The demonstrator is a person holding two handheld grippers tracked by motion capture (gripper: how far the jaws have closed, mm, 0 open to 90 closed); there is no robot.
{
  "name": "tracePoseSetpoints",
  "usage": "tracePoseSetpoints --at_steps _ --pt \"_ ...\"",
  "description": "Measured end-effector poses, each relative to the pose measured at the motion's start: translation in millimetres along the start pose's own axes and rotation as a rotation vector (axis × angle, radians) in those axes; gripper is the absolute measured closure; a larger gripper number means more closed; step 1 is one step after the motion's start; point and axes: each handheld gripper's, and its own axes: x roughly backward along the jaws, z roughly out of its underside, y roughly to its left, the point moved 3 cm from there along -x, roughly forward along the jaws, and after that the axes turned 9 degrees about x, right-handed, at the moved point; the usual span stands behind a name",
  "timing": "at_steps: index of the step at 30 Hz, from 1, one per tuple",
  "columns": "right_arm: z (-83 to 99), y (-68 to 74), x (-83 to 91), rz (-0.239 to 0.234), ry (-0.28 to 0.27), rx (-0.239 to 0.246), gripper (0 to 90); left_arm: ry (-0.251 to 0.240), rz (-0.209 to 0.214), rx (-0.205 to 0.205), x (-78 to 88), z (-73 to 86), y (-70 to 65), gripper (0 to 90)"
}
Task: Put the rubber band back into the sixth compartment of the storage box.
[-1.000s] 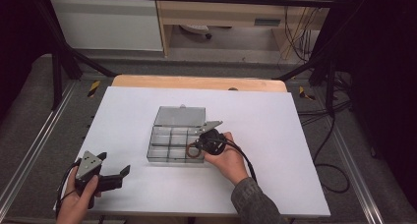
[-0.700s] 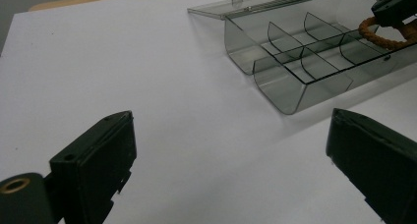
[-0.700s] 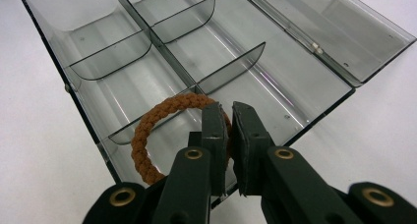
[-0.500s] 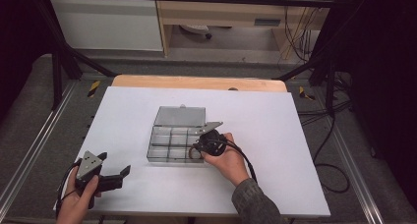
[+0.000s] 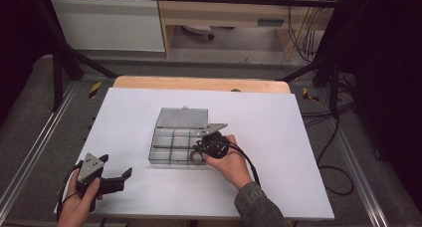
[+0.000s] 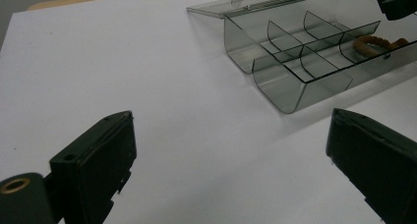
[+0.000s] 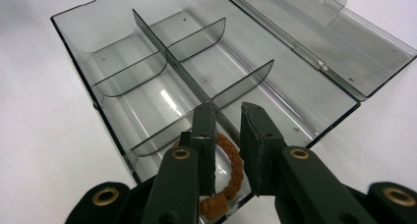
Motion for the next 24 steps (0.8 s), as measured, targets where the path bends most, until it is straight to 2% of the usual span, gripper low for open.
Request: tracePoseSetpoints --at_steps 5,14,20,24 --pt "-1.0 0.3 1.7 -0.004 -0.016 -0.008 74.8 0.000 0.001 0.000 -0.1 0.0 -0.1 5.0" --pt "-4.8 0.1 10.1 0.001 -0.081 -0.040 68.6 0.000 0.001 0.000 0.0 0.0 -0.2 5.0" --pt "-7.0 0.2 13.0 0.007 -0.104 -0.052 60.8 -0.001 -0.003 0.000 -0.1 0.0 0.1 4.9" --pt "-8.3 -1.1 15.6 0.009 -0.125 -0.074 49.9 -0.002 -0.010 0.003 0.3 0.0 1.2 5.1"
